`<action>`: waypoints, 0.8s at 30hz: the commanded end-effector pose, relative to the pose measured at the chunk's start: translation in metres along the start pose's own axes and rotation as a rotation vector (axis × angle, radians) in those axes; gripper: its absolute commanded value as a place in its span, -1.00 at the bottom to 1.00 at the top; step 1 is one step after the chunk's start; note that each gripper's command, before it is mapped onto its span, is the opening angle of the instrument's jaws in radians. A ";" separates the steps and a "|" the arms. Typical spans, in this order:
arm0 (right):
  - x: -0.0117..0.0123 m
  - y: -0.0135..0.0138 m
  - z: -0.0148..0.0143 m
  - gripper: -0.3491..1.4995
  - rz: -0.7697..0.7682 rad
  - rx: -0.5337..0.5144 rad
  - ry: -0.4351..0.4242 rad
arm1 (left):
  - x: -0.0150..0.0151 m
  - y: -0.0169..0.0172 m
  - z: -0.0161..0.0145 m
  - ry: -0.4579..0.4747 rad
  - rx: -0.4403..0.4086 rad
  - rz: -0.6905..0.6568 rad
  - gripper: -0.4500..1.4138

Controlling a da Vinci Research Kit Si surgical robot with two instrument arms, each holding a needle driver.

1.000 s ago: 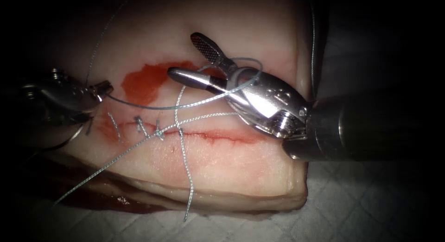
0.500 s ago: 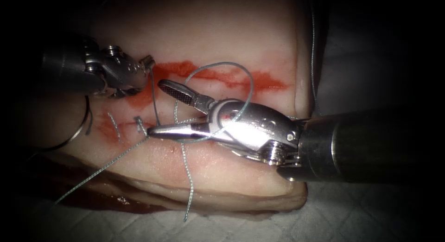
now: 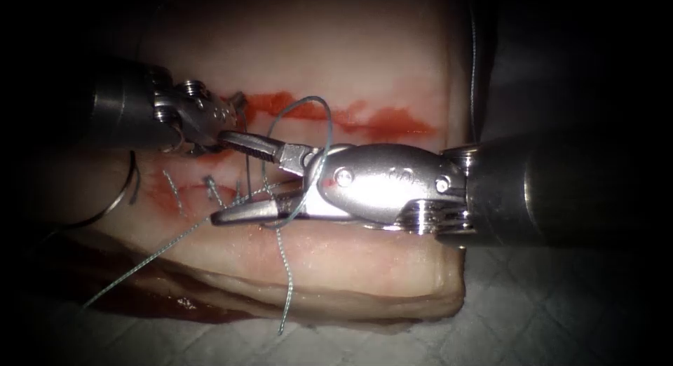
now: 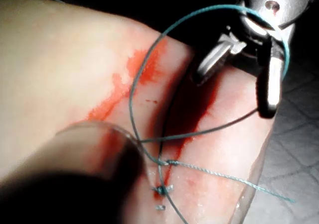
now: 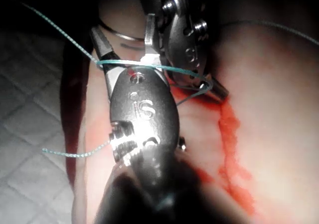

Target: Wound Closure

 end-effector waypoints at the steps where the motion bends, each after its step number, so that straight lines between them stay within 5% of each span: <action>1: -0.0018 -0.0005 0.0017 0.00 -0.053 -0.082 0.092 | -0.0008 -0.0003 0.0003 -0.021 -0.006 0.007 -1.00; 5: -0.0038 -0.0005 0.0024 -0.06 -0.156 -0.251 0.280 | -0.0015 -0.0002 -0.0003 -0.031 -0.010 0.005 -1.00; 11: -0.0031 0.0002 0.0032 -0.15 -0.232 -0.438 0.487 | -0.0018 -0.0005 -0.0007 -0.059 -0.013 0.009 -1.00; 18: -0.0012 -0.0006 0.0013 -0.47 -0.333 -0.625 0.639 | -0.0024 0.0004 -0.0022 -0.088 -0.032 0.010 -1.00; 24: 0.0008 -0.0017 0.0001 -0.33 -0.404 -0.754 0.758 | -0.0025 0.0004 -0.0029 -0.109 -0.040 0.013 -1.00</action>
